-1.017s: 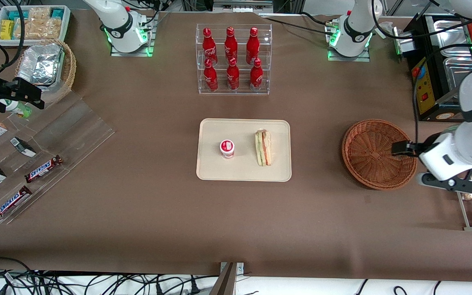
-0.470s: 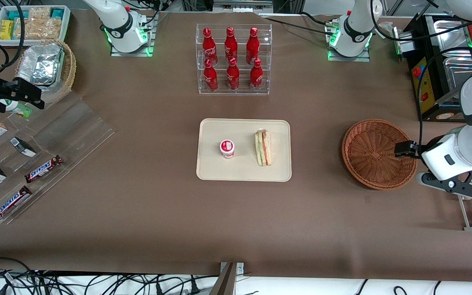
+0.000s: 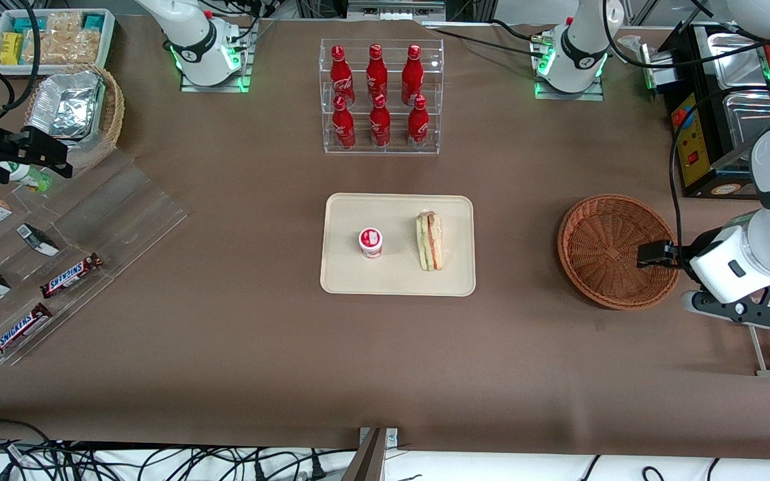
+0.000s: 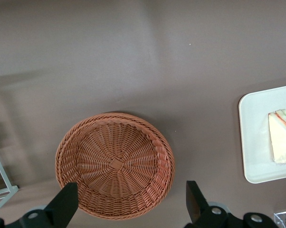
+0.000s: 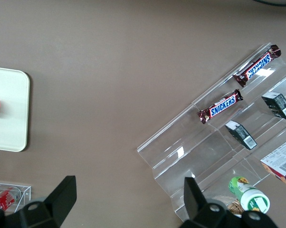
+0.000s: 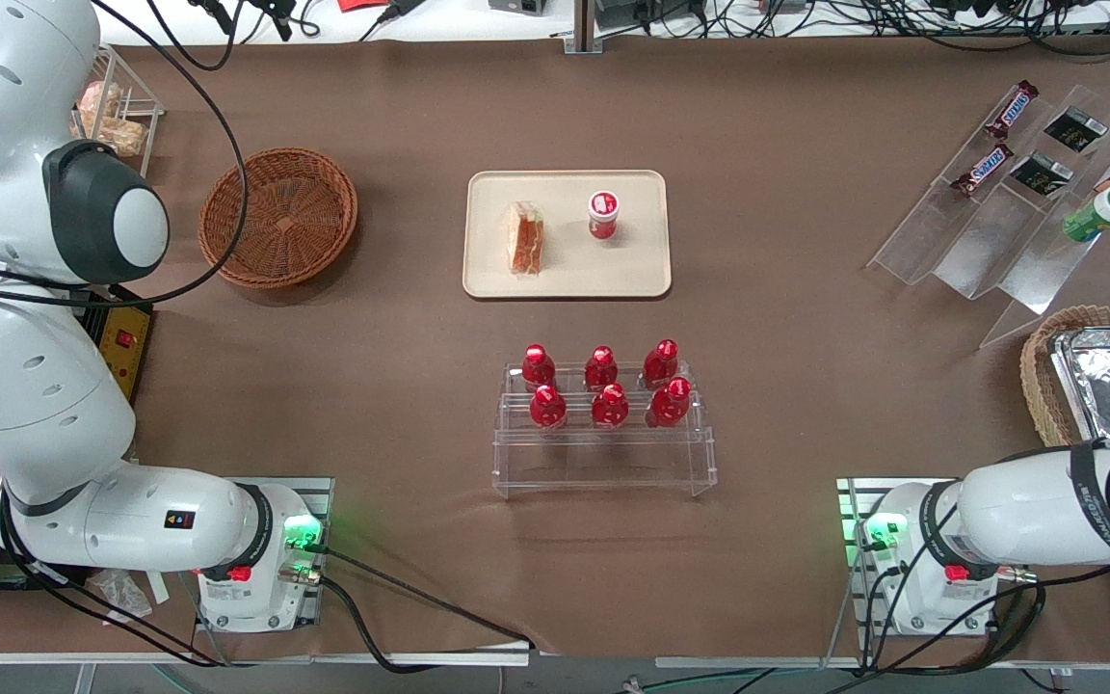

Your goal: Place sandwich from basket to tray

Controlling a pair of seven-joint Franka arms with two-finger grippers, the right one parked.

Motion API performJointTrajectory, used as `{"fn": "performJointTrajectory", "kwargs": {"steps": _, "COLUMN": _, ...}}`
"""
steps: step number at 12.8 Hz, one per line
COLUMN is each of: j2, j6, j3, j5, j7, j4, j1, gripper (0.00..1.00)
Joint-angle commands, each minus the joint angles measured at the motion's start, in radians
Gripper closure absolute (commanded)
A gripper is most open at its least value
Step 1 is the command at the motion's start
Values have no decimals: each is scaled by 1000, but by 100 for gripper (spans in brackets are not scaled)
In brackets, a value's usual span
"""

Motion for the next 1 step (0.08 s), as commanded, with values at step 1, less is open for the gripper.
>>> {"fn": "performJointTrajectory", "kwargs": {"steps": 1, "j2": -1, "j6": 8, "j3": 14, "j5": -22, "j7": -15, "j4": 1, "j1": -6, "gripper": 0}}
